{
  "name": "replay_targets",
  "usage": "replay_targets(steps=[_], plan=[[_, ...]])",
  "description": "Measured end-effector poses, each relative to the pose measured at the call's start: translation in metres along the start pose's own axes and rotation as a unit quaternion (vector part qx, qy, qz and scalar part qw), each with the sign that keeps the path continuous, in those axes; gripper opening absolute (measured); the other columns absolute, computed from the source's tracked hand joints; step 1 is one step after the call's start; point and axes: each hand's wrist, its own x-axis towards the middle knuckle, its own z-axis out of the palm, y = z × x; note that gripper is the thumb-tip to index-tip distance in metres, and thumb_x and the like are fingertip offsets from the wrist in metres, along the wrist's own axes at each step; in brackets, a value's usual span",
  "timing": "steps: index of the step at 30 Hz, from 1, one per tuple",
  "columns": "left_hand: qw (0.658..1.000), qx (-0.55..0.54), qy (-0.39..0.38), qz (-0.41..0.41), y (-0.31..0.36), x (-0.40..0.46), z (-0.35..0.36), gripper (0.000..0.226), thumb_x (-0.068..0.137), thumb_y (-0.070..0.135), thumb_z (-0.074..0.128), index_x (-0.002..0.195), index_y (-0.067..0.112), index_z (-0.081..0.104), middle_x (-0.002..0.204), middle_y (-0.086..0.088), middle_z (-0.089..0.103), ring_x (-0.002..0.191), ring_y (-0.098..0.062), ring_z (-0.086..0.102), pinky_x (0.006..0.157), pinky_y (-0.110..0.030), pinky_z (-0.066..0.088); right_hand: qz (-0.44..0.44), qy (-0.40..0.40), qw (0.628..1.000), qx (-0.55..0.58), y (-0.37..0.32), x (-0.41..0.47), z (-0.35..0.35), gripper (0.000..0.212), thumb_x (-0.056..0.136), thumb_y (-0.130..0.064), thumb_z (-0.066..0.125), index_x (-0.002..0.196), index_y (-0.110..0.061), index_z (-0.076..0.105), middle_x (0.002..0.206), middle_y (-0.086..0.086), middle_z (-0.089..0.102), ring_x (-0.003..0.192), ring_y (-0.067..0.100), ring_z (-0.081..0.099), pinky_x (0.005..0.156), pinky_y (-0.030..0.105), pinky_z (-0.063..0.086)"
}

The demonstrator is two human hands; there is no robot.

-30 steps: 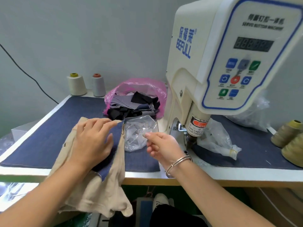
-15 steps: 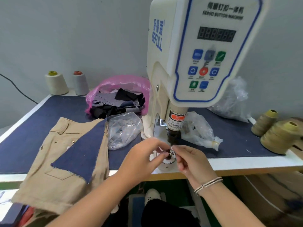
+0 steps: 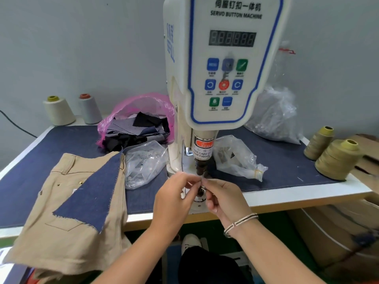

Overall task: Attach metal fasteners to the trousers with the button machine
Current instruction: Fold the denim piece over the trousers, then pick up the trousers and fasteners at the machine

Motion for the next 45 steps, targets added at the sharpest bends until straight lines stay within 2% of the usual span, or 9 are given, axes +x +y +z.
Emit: replay_targets(steps=[2, 5, 9, 11, 14, 19, 26, 41, 45], plan=[[0.998, 0.043, 0.002, 0.039, 0.0, 0.0, -0.002, 0.007, 0.087, 0.022, 0.063, 0.089, 0.018, 0.068, 0.083, 0.014, 0.064, 0.077, -0.003, 0.058, 0.067, -0.023, 0.05, 0.005, -0.003, 1.0, -0.002, 0.001, -0.001, 0.0, 0.019, 0.087, -0.013, 0.065, 0.07, -0.007, 0.068, 0.05, 0.003, 0.05, 0.035, 0.01, 0.041, 0.035, 0.016, 0.033], [0.991, 0.105, -0.001, 0.086, -0.002, 0.0, -0.002, 0.019, 0.088, 0.029, 0.055, 0.085, 0.014, 0.067, 0.083, 0.01, 0.063, 0.077, -0.006, 0.058, 0.065, -0.028, 0.051, 0.012, -0.007, 1.0, -0.001, 0.004, -0.002, -0.002, 0.02, 0.087, -0.014, 0.065, 0.069, -0.007, 0.068, 0.05, 0.003, 0.052, 0.036, 0.011, 0.043, 0.036, 0.017, 0.035], [0.999, 0.036, 0.007, 0.007, -0.001, 0.005, 0.0, 0.003, 0.087, 0.019, 0.062, 0.085, 0.021, 0.062, 0.083, 0.015, 0.059, 0.08, -0.002, 0.056, 0.069, -0.014, 0.044, -0.002, -0.021, 1.0, -0.004, 0.004, -0.002, -0.005, 0.014, 0.085, -0.016, 0.067, 0.078, -0.005, 0.073, 0.055, 0.005, 0.057, 0.039, 0.011, 0.048, 0.038, 0.019, 0.036], [0.999, 0.016, 0.011, -0.033, -0.005, 0.013, -0.002, 0.012, 0.086, 0.011, 0.066, 0.084, 0.023, 0.063, 0.084, 0.015, 0.06, 0.084, -0.003, 0.056, 0.072, -0.011, 0.041, -0.017, -0.007, 1.0, -0.003, 0.001, -0.001, -0.011, 0.013, 0.086, -0.014, 0.066, 0.08, -0.011, 0.076, 0.057, 0.004, 0.059, 0.041, 0.012, 0.051, 0.039, 0.019, 0.039], [0.997, 0.049, -0.054, -0.029, -0.01, 0.024, -0.009, 0.011, 0.085, 0.015, 0.068, 0.082, 0.025, 0.065, 0.086, 0.016, 0.06, 0.086, -0.003, 0.056, 0.075, -0.021, 0.045, -0.03, 0.026, 0.999, -0.008, -0.003, 0.001, -0.027, 0.019, 0.091, -0.009, 0.057, 0.085, -0.012, 0.074, 0.057, 0.002, 0.059, 0.044, 0.011, 0.052, 0.041, 0.02, 0.041], [0.984, 0.086, -0.156, -0.007, -0.009, 0.039, -0.021, 0.029, 0.084, 0.023, 0.069, 0.077, 0.048, 0.056, 0.083, 0.019, 0.058, 0.085, 0.0, 0.055, 0.07, -0.021, 0.044, -0.021, 0.068, 0.997, -0.032, -0.003, -0.003, -0.056, 0.017, 0.092, -0.007, 0.055, 0.091, -0.008, 0.072, 0.057, 0.003, 0.058, 0.045, 0.012, 0.053, 0.042, 0.021, 0.042], [0.979, 0.107, -0.172, 0.021, -0.007, 0.044, -0.023, 0.002, 0.084, 0.025, 0.071, 0.085, 0.026, 0.073, 0.086, 0.012, 0.061, 0.086, -0.009, 0.056, 0.074, -0.037, 0.049, -0.024, 0.088, 0.995, -0.037, -0.002, -0.008, -0.081, 0.018, 0.094, -0.007, 0.053, 0.094, -0.007, 0.071, 0.057, 0.003, 0.056, 0.045, 0.013, 0.052, 0.043, 0.021, 0.043], [0.968, 0.149, -0.198, 0.036, -0.005, 0.048, -0.025, 0.009, 0.086, 0.03, 0.068, 0.092, 0.03, 0.075, 0.086, 0.019, 0.059, 0.086, -0.003, 0.054, 0.073, -0.026, 0.047, -0.027, 0.095, 0.994, -0.04, -0.002, -0.011, -0.093, 0.019, 0.095, -0.007, 0.051, 0.095, -0.008, 0.07, 0.056, 0.003, 0.057, 0.045, 0.013, 0.054, 0.044, 0.022, 0.044], [0.976, 0.133, -0.172, -0.004, -0.022, 0.047, -0.028, 0.016, 0.09, 0.027, 0.061, 0.099, 0.031, 0.073, 0.086, 0.016, 0.061, 0.085, -0.002, 0.054, 0.07, -0.024, 0.044, -0.067, 0.092, 0.989, -0.092, -0.011, -0.003, -0.097, 0.019, 0.094, -0.008, 0.053, 0.092, -0.014, 0.071, 0.056, -0.002, 0.059, 0.048, 0.009, 0.055, 0.044, 0.019, 0.045]])
